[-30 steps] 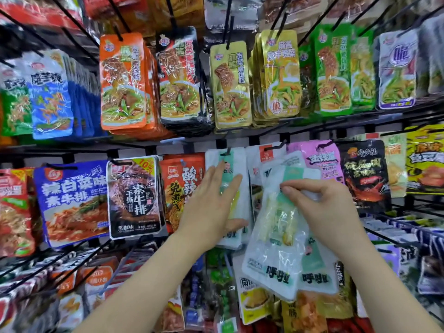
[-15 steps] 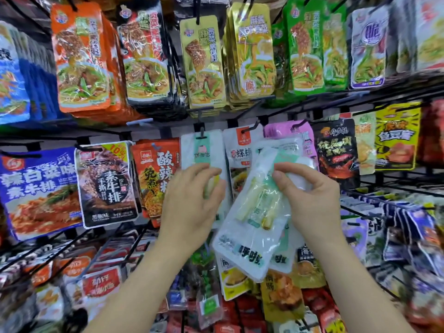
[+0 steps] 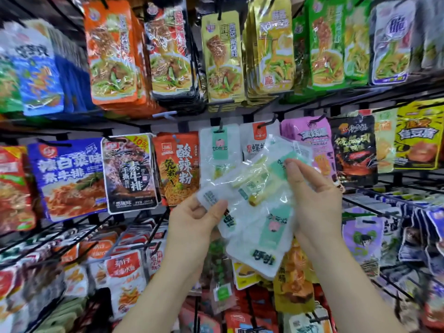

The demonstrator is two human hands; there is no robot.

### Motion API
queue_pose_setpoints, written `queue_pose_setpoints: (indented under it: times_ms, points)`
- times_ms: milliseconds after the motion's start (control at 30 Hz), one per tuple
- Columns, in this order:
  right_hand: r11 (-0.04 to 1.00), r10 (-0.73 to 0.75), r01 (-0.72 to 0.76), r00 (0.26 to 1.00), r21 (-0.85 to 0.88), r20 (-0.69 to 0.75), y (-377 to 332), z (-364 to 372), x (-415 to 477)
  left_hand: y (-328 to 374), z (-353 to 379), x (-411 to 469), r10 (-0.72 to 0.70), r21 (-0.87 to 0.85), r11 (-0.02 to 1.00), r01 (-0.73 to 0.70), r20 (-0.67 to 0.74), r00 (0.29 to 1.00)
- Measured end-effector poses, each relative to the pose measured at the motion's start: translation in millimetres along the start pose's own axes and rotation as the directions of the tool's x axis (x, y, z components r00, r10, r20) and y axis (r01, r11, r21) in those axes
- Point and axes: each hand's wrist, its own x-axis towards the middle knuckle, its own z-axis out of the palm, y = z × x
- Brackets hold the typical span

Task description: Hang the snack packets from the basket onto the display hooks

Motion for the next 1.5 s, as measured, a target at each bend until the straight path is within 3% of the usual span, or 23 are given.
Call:
queue_pose_setpoints:
  times_ms: [133,267,400,600,800,900,1067,1167,1300,1433,1500]
  points:
    - [0.992,-0.022,0.035,0.993,-0.117,0.115,-3.6,-10.0,-4.4,15.9,-14.1,14.4,0.179,0.059,0.983,-0.173,-0.121,0.976]
    - [0.943,-0.047,0.120,0.971,-0.309,0.234,-9.0,-21.1,-1.0,44.3,-23.6,27.0,0.435,0.314,0.861,-0.399,-0.051,0.899]
    - [0.929,-0.022,0.097,0.978,-0.357,0.208,-14.3,-26.7,9.6,68.4,-34.3,46.3,0.517,0.274,0.836,-0.476,-0.104,0.850]
    - [0.895,0.030,0.103,0.957,-0.434,0.289,-12.8,-17.9,4.5,81.8,-34.0,50.1,0.504,0.144,0.858,-0.493,-0.053,0.862]
    - [0.961,0.145,-0.045,0.923,-0.273,0.356,-11.0,6.5,-13.4,62.6,-24.8,39.3,0.362,-0.096,0.917,-0.387,-0.204,0.909]
    - [0.986,0.090,-0.042,0.952,-0.163,0.294,-17.6,17.0,-10.9,42.7,-20.8,25.7,0.307,-0.103,0.936,-0.336,-0.231,0.923]
    - [0.977,-0.006,0.038,0.989,-0.208,0.151,-22.3,24.6,3.4,26.5,-29.6,10.2,0.157,-0.145,0.974,-0.174,-0.125,0.980]
    - [0.979,0.020,0.010,0.990,-0.202,0.143,-17.6,24.4,5.7,22.2,-39.3,6.4,0.045,-0.020,0.999,-0.045,0.021,0.999]
    - [0.961,-0.035,0.092,0.976,-0.261,0.214,-16.5,16.4,8.6,37.9,-44.4,6.6,-0.109,0.335,0.942,0.036,0.200,0.974]
    - [0.919,-0.095,0.222,0.926,-0.326,0.365,-18.6,14.8,5.0,58.3,-35.9,28.4,0.024,0.294,0.952,-0.085,0.204,0.979]
    - [0.894,-0.099,0.274,0.893,-0.355,0.440,-16.7,20.4,1.2,56.3,-18.6,44.9,0.158,0.374,0.902,-0.215,0.179,0.971]
